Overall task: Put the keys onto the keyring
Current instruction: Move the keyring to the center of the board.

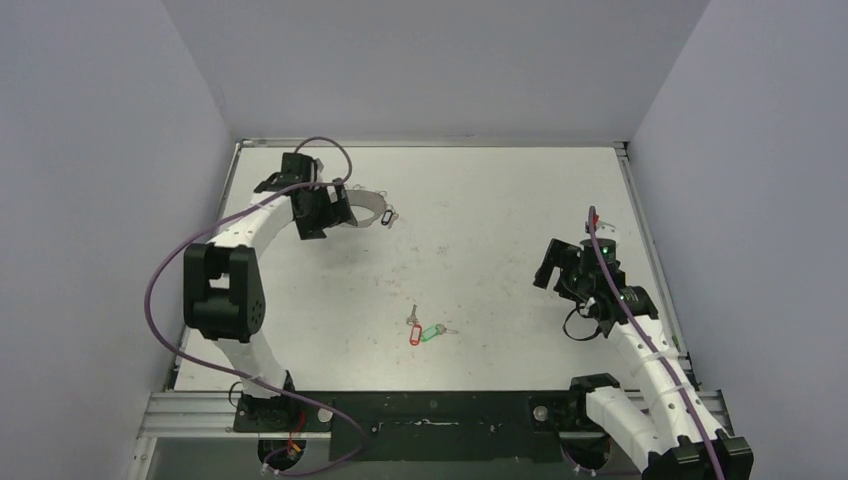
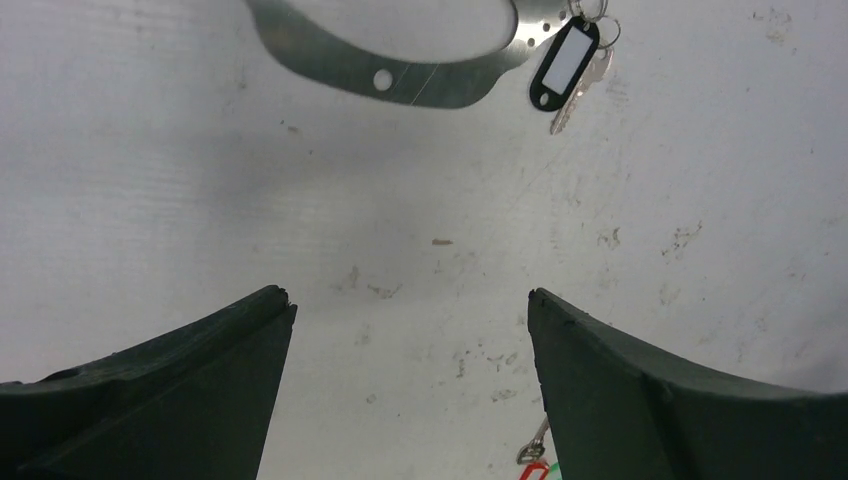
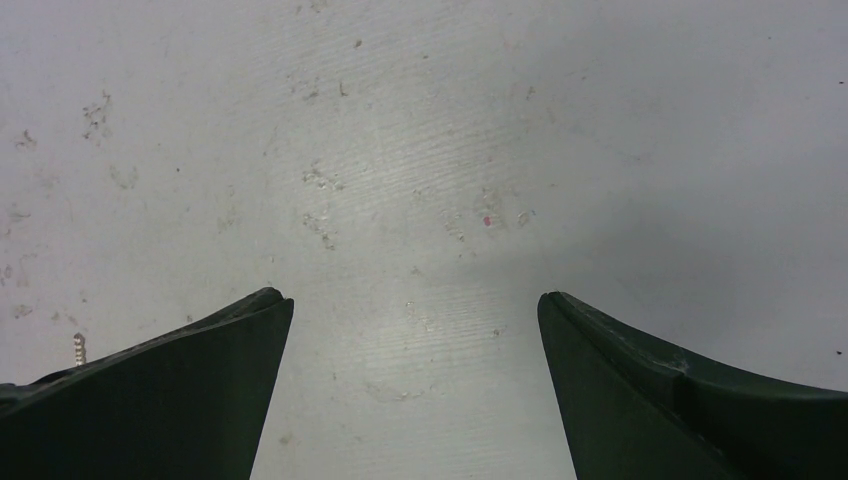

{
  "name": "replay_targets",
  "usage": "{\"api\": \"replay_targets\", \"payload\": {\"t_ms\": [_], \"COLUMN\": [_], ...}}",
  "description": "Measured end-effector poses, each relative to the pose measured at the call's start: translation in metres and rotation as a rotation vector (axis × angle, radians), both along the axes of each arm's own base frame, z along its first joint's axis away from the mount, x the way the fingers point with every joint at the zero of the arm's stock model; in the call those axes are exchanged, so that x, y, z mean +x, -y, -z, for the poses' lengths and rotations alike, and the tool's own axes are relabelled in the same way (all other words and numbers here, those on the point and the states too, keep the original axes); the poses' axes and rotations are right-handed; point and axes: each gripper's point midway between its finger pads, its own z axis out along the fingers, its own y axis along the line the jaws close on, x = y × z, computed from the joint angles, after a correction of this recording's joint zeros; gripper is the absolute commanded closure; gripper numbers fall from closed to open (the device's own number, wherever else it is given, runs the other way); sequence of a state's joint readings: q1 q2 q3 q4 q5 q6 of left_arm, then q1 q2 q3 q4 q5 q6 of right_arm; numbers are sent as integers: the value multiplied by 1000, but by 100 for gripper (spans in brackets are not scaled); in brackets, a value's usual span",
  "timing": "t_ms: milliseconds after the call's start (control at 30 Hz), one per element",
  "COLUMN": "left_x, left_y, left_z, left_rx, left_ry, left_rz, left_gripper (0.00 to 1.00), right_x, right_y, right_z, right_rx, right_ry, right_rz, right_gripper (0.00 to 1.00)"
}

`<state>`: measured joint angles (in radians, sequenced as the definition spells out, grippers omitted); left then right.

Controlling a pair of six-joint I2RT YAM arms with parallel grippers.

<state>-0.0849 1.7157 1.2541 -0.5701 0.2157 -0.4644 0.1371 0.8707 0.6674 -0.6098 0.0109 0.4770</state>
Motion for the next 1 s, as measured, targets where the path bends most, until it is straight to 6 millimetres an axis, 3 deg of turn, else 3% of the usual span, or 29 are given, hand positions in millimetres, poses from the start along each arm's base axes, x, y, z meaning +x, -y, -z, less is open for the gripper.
{"api": "replay_targets", "payload": {"t_ms": [167, 400, 633, 767, 900, 1000], "left_x": [45, 73, 103, 125, 133, 129], "left_y": [24, 36, 45, 60, 78, 94], "left_z": [10, 42, 54, 60, 63, 64], "left_rx": [112, 170, 169, 172, 181, 181], "left_ry": [11, -19, 3, 35, 55, 61], "left_rz": [89, 142, 157, 196, 243, 279], "left_gripper": [15, 16, 17, 18, 20, 22], "right_x": [-3, -4, -1, 3, 5, 4], "right_y": [-12, -24, -33, -38, -41, -42], "right_z": [-3, 2, 11, 17, 22, 22], "right_rx": [52, 97, 138, 155, 163, 165], "right_ry": [5, -24, -51, -73, -88, -92], "right_rz": [-48, -93, -122, -137, -147, -150], "right_gripper": [0, 0, 0, 0, 0, 0]}}
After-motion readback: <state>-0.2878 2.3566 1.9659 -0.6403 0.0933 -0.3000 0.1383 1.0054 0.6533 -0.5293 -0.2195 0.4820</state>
